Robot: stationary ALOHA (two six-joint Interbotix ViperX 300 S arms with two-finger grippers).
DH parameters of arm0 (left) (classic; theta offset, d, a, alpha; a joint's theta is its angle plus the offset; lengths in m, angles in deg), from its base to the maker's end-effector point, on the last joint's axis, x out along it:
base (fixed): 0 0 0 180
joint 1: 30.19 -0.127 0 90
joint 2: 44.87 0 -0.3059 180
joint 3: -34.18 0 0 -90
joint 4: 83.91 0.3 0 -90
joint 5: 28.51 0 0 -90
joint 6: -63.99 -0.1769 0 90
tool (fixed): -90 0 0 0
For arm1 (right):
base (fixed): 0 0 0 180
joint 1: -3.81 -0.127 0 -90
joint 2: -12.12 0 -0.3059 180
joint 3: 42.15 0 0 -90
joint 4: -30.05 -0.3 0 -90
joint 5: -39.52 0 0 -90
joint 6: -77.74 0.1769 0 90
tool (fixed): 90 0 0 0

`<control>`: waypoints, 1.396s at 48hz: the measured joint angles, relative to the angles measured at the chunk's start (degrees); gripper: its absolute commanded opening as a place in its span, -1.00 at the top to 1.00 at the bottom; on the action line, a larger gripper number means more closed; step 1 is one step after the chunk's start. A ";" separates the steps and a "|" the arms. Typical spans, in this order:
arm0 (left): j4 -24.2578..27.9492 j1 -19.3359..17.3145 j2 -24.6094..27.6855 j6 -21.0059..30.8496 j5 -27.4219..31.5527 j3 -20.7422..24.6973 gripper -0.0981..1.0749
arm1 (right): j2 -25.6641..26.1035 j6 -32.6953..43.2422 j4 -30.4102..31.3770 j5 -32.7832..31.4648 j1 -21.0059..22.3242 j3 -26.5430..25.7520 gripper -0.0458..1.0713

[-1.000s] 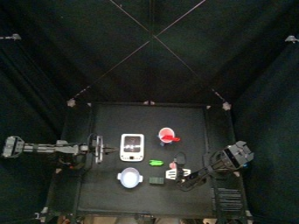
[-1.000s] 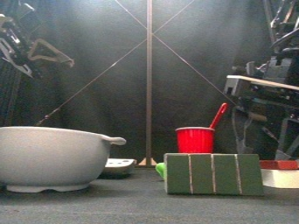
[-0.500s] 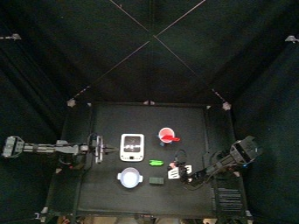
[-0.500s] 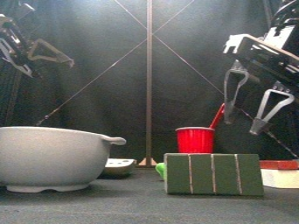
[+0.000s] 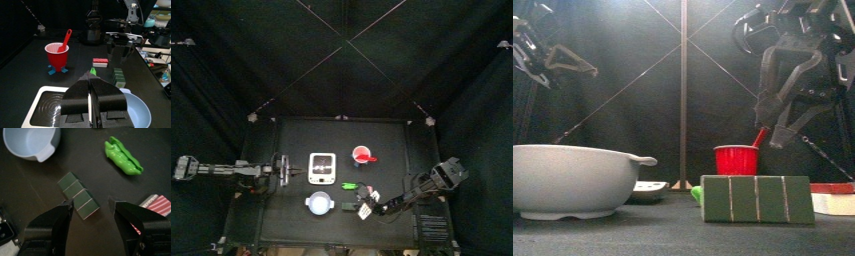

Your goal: Grab green sushi roll

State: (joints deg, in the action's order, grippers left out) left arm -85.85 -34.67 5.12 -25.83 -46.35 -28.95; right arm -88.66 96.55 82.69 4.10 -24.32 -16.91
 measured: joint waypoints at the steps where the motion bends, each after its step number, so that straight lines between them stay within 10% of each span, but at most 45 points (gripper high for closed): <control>1: 0.00 0.09 0.00 0.00 0.09 0.00 0.28 | -0.18 -1.05 0.18 0.53 0.09 -0.09 -0.68; 67: 0.00 -0.09 0.00 -0.09 0.00 -0.09 0.28 | -11.95 -12.04 3.43 11.07 4.13 -3.87 -0.68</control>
State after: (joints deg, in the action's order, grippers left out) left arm -85.85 -34.76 5.12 -25.92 -46.35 -29.03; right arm -100.62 84.51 86.12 15.17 -20.19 -20.77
